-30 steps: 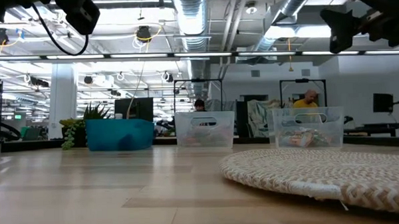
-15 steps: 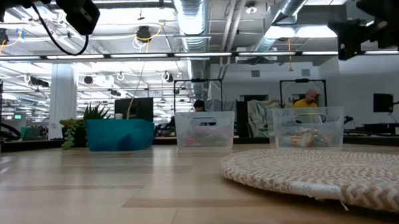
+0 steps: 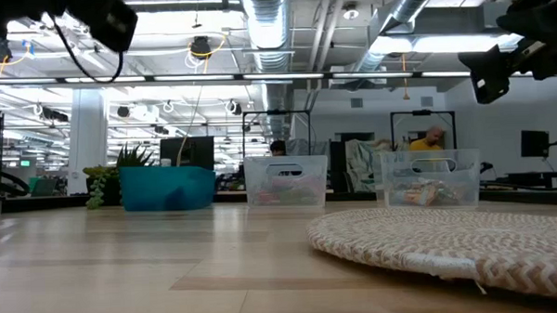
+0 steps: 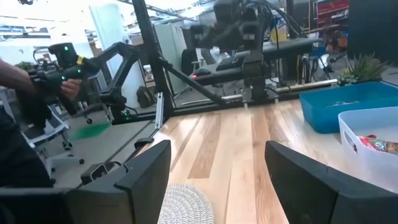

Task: Pick and place Granola Bars by type
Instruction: Return to Home Position

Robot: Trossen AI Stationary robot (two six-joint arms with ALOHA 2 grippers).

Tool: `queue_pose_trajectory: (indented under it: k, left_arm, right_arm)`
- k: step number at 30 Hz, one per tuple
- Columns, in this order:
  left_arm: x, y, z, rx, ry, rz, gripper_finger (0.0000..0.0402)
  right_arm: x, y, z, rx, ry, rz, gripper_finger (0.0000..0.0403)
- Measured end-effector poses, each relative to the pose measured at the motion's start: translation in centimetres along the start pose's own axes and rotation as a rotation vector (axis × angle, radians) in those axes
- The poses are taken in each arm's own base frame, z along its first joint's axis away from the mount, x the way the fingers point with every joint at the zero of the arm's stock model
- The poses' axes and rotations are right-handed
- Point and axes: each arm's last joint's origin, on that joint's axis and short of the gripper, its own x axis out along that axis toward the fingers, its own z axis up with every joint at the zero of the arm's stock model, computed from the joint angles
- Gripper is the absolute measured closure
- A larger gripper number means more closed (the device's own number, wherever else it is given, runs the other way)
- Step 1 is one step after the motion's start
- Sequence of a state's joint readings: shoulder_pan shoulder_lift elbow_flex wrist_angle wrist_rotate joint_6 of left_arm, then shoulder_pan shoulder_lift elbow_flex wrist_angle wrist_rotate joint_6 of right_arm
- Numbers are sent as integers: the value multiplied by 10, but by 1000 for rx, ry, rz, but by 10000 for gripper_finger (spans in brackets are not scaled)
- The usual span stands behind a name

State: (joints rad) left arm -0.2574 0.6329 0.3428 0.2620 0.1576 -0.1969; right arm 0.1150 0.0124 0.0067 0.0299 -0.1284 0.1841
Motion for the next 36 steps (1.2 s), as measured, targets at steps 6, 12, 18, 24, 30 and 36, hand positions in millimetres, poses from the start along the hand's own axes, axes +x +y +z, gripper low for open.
queue_pose_trajectory:
  k: [6, 12, 18, 24, 30, 36]
  left_arm:
    - [-7, 3, -47, -8, -42, -81, 258]
    - [-12, 5, -79, -51, 115, -104, 258]
    - [-16, 4, -86, -5, 194, -148, 258]
    - [-27, 4, -84, 23, 190, -109, 258]
    - [-42, 3, -82, 53, 151, -31, 258]
    - [-57, 2, -75, 88, 45, 26, 258]
  right_arm:
    - [0, 0, 0, 0, 0, 0, 148]
    - [0, 0, 0, 0, 0, 0, 148]
    - [0, 0, 0, 0, 1, 1, 148]
    - [0, 0, 0, 0, 1, 1, 148]
    - [0, 0, 0, 1, 0, 1, 148]
    - [0, 0, 0, 1, 0, 1, 148]
